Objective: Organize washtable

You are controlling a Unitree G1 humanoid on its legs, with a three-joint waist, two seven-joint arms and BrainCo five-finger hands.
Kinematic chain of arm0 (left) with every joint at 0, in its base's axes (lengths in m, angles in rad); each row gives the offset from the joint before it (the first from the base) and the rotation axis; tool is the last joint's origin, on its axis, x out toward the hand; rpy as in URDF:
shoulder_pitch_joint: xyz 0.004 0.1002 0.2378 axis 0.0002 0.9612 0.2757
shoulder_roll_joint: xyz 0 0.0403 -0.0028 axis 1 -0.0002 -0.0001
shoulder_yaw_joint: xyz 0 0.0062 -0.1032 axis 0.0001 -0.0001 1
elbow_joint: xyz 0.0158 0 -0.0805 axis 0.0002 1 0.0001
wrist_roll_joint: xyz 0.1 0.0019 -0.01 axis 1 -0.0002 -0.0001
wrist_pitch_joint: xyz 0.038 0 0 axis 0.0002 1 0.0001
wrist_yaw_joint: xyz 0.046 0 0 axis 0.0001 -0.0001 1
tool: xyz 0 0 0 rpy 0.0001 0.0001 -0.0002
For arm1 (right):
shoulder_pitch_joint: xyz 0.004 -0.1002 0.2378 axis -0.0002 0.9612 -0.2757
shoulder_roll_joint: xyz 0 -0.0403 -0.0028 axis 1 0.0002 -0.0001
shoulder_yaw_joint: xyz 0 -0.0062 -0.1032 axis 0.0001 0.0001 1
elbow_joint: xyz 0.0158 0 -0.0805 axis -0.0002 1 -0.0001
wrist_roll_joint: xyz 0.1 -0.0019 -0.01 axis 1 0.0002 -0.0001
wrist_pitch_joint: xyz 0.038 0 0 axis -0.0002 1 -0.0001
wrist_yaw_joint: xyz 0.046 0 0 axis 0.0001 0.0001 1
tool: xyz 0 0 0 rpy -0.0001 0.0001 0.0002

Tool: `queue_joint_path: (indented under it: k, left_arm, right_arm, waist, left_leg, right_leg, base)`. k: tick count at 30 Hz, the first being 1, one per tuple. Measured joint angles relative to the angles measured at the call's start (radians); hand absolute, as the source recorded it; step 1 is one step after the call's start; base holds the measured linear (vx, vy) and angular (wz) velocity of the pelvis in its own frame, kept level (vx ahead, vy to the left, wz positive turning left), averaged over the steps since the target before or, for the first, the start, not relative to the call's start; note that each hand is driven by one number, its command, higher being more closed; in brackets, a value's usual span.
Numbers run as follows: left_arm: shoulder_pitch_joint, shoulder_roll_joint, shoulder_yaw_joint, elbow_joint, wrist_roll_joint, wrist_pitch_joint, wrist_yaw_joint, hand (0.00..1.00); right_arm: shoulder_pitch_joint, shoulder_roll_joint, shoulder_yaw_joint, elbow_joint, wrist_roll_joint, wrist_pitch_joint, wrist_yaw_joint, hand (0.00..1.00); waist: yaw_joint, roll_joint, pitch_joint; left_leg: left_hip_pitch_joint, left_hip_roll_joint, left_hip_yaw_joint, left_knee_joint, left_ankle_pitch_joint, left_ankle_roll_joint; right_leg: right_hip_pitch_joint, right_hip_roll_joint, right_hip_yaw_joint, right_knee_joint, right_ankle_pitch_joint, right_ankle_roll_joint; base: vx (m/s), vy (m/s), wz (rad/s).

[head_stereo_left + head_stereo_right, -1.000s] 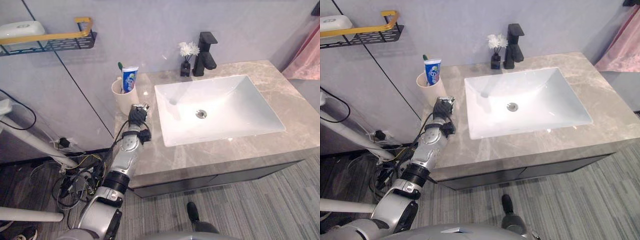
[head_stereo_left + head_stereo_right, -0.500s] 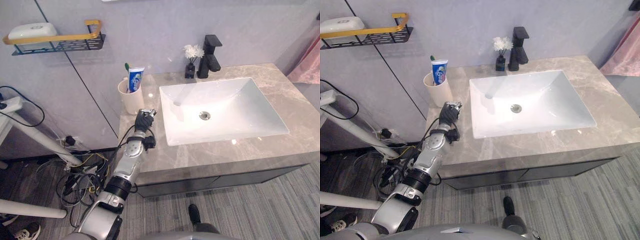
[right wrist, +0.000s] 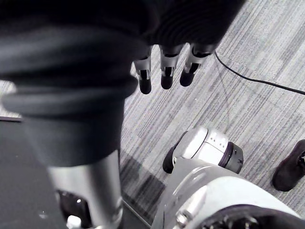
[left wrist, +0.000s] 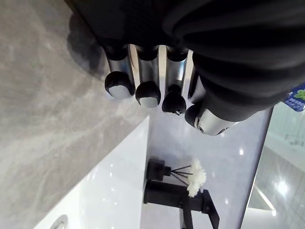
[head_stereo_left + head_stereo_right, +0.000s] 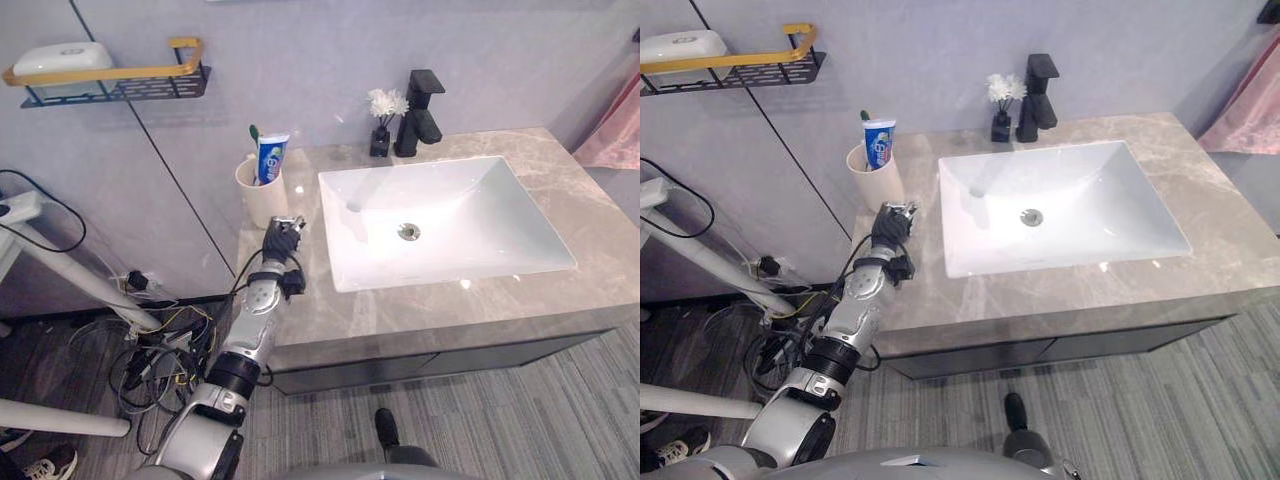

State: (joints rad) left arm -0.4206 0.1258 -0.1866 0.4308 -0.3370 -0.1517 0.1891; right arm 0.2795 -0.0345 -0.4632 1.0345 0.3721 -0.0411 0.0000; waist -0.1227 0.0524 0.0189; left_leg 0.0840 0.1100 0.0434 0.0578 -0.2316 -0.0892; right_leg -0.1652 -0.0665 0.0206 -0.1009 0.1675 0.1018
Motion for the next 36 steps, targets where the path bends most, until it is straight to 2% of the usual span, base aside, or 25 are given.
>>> queue_joint_path:
  k: [4, 12, 36]
  left_arm:
    - [0.0, 0.002, 0.012, 0.0, -0.003, -0.002, 0.012, 1.0]
    - [-0.001, 0.013, 0.115, 0.0, -0.009, -0.01, 0.044, 1.0]
    - [-0.012, 0.05, 0.111, -0.021, -0.001, -0.016, 0.057, 1.0]
  right_arm:
    - [0.0, 0.001, 0.0, 0.0, 0.0, 0.0, 0.0, 0.0]
    - [0.0, 0.001, -0.001, 0.001, 0.0, 0.0, 0.0, 0.0]
    - [-0.001, 0.001, 0.001, 0.0, 0.0, 0.0, 0.0, 0.0]
  waist:
    - [0.0, -0.001, 0.0]
    - [-0.002, -0.002, 0.001]
    - [0.001, -0.001, 0.001]
  left_leg:
    - [0.003, 0.0, 0.009, -0.001, -0.001, 0.001]
    - [0.005, 0.003, 0.026, -0.008, -0.006, 0.001]
    - [-0.008, 0.001, 0.051, -0.019, -0.006, 0.001]
  right_leg:
    - [-0.003, 0.003, 0.01, 0.0, 0.0, 0.0]
    - [-0.014, 0.011, 0.027, 0.0, 0.0, 0.0]
    - [-0.045, 0.018, 0.05, 0.0, 0.002, 0.001]
  base:
    - [0.0, 0.002, -0.08]
    - [0.0, -0.001, -0.06]
    - [0.0, -0.001, -0.02]
